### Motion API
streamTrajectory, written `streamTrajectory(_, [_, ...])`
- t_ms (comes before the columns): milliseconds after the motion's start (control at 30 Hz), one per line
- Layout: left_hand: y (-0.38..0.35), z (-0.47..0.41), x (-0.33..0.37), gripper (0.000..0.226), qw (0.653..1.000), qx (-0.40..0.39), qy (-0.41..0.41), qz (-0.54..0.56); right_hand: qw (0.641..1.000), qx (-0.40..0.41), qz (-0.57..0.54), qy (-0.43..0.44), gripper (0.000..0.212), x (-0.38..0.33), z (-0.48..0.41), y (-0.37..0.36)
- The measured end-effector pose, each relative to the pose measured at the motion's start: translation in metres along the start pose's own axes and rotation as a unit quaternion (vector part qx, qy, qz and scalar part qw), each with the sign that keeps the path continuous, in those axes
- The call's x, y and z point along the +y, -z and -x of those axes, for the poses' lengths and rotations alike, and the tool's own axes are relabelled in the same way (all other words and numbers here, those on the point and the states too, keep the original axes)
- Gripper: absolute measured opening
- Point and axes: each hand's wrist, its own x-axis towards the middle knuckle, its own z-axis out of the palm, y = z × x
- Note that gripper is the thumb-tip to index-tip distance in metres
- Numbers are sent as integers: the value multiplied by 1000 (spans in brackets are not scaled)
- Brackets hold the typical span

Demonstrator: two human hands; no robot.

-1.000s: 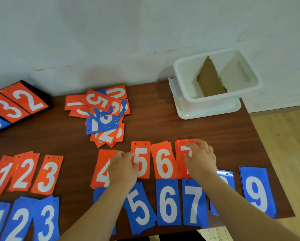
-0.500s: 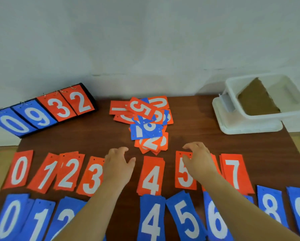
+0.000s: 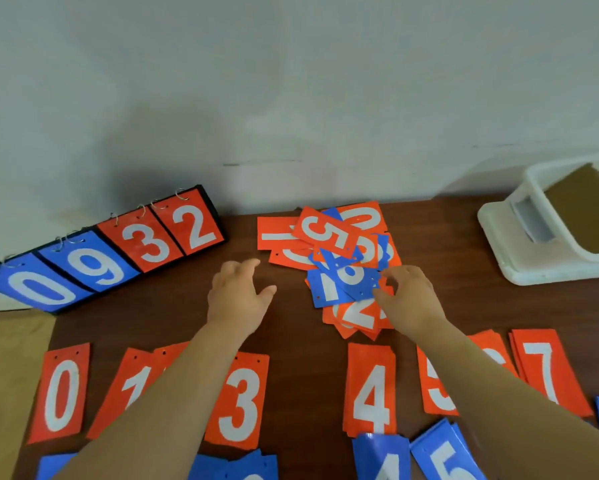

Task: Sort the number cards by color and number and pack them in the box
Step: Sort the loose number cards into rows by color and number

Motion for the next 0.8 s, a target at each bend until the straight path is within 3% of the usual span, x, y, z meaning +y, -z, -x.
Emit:
streamTrajectory(167, [1, -74, 13, 61, 997, 6, -65, -42, 1000, -2, 26, 4, 45, -35, -59, -6])
streamTrajectory(333, [-12, -132, 26, 53, 986, -7, -134, -99, 994, -5, 91, 67, 57, -53, -112, -31])
streamTrajectory(467, [-31, -145, 23, 56, 983, -44, -138, -110, 992, 11, 108, 61, 56, -51, -120, -47])
streamTrajectory(667, [-34, -133, 19, 47, 988, 19, -141, -53, 991, 51, 114, 42, 42, -54, -117, -36])
streamTrajectory(800, [-25, -122, 24, 30, 994, 26, -104, -28, 999, 44, 26, -7, 37, -56, -107, -20])
